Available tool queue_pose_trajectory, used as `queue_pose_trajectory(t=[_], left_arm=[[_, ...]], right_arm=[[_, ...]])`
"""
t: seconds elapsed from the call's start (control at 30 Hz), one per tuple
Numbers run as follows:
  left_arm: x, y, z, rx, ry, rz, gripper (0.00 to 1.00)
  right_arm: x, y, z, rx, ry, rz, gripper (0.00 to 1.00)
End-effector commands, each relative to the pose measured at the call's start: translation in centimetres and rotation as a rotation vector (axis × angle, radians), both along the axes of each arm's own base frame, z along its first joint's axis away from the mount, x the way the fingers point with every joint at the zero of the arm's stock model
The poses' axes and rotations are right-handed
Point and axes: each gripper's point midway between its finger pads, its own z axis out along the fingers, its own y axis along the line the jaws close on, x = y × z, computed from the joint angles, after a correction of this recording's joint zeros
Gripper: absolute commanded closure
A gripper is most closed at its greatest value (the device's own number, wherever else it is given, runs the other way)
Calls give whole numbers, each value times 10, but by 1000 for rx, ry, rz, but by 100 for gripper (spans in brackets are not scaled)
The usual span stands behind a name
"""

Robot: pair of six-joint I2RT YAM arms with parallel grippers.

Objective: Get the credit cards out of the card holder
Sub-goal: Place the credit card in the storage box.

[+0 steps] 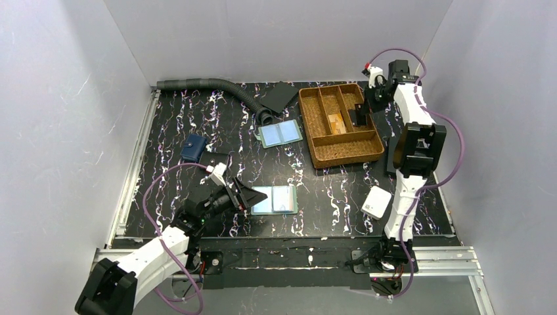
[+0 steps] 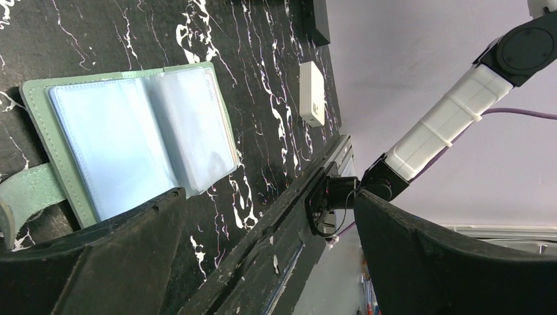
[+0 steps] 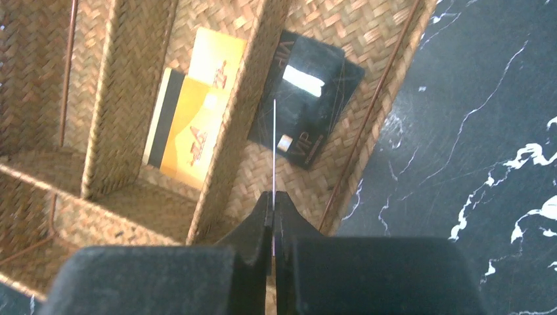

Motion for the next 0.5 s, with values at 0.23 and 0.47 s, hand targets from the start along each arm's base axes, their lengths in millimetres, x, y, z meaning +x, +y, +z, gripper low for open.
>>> queue_pose_trajectory(t=[0.23, 0.47], left_arm=[[-3, 0, 2, -2, -9, -22, 2], [-4, -1, 3, -10, -2, -23, 2]], right_arm=[[27, -13, 12, -208, -45, -92, 72], [29, -27, 56, -267, -163, -150, 61]])
